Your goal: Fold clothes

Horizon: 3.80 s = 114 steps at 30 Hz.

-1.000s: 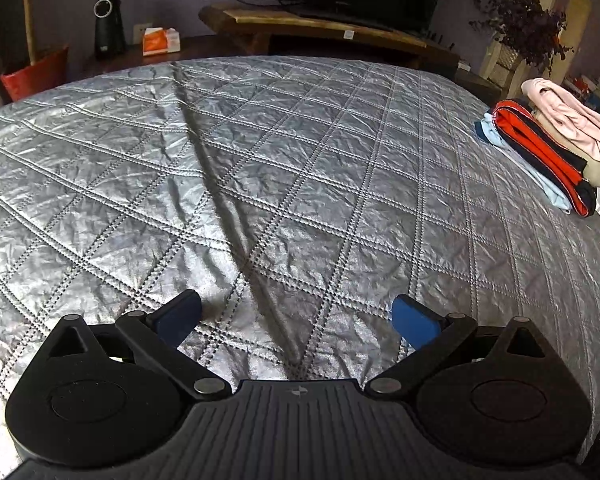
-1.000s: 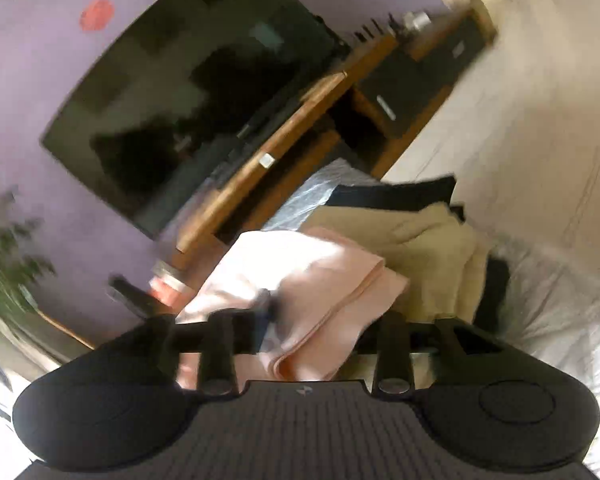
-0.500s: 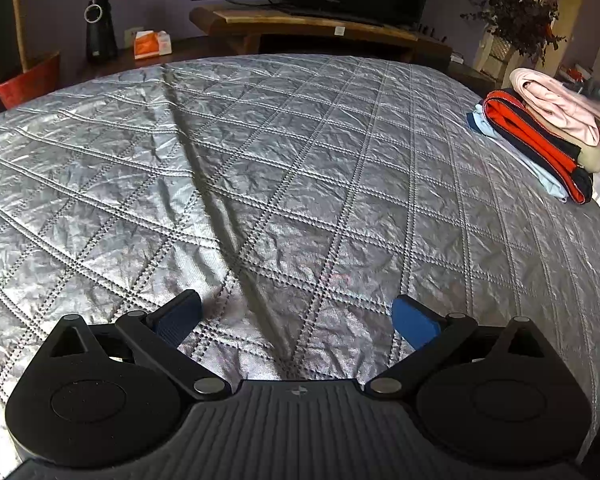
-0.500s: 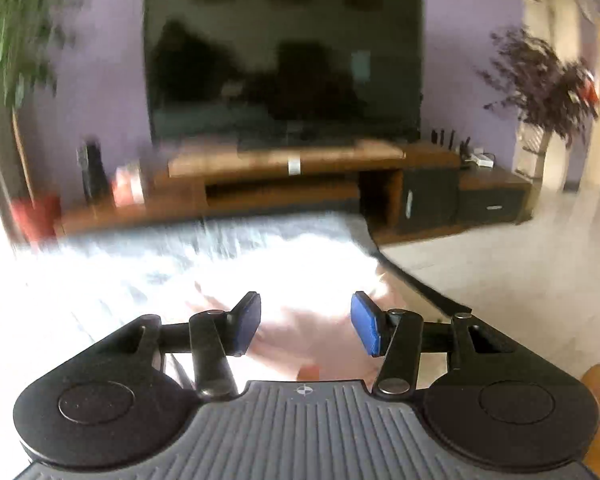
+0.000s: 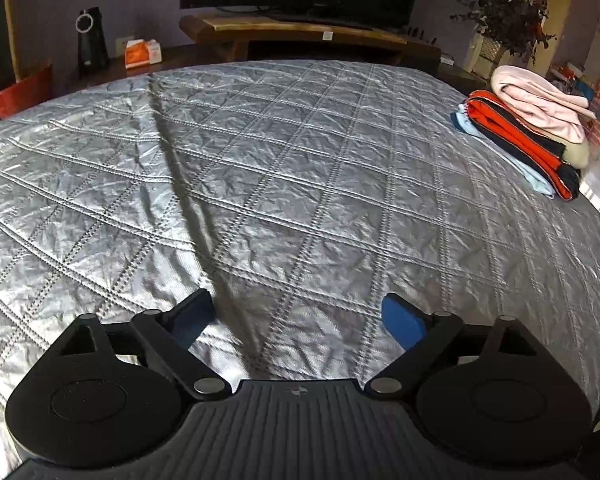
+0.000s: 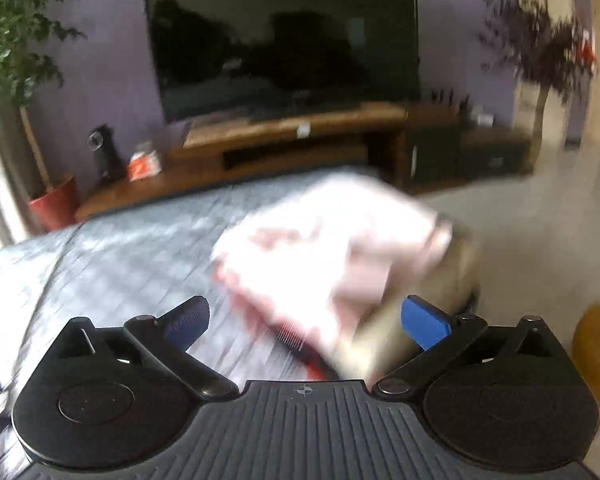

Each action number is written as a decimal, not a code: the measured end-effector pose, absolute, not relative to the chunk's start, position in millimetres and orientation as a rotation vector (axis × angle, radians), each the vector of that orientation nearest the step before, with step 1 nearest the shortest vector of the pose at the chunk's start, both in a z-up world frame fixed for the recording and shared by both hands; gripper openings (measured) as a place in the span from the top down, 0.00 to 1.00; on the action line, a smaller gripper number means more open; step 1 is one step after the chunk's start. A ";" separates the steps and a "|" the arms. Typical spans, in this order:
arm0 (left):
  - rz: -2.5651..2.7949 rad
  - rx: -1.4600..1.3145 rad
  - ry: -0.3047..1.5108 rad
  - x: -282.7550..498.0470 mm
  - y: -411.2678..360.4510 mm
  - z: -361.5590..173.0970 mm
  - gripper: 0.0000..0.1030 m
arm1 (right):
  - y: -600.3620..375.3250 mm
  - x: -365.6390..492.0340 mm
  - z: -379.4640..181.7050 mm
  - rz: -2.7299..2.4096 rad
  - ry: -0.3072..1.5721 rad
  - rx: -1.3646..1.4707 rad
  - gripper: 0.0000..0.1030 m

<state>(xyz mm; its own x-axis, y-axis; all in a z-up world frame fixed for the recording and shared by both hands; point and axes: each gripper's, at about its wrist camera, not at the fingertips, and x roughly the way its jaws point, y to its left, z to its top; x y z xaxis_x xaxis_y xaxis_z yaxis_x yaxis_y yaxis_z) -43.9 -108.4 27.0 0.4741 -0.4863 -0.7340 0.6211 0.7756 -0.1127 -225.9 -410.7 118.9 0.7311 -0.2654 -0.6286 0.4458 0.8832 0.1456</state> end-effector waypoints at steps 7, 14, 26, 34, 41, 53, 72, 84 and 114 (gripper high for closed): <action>-0.704 0.118 0.858 -85.7 -100.7 45.7 0.08 | -351.8 -307.8 65.0 -0.566 0.957 0.632 0.00; -0.679 0.129 0.842 -161.4 -103.0 88.9 0.06 | -334.6 -333.3 115.9 -0.678 0.979 0.530 0.00; -0.716 0.156 0.681 -249.9 -130.9 225.2 0.00 | -316.0 -365.5 213.9 -0.623 0.710 0.469 0.00; -0.561 0.185 0.630 -286.7 -133.0 271.2 0.00 | -288.8 -376.9 252.3 -0.649 0.724 0.339 0.00; -0.507 0.250 0.627 -316.0 -134.2 288.3 0.00 | -268.7 -389.4 268.3 -0.569 0.678 0.356 0.00; -0.490 0.268 0.600 -342.6 -126.0 311.2 0.00 | -251.0 -402.6 277.8 -0.543 0.658 0.349 0.00; -0.479 0.224 0.629 -333.2 -107.2 309.7 0.00 | -225.3 -386.4 274.3 -0.485 0.698 0.311 0.00; -0.477 0.217 0.644 -328.9 -103.7 305.0 0.00 | -224.8 -387.2 272.5 -0.506 0.701 0.310 0.00; -0.463 0.221 0.683 -320.6 -99.7 292.6 0.00 | -216.7 -381.2 262.3 -0.491 0.743 0.294 0.00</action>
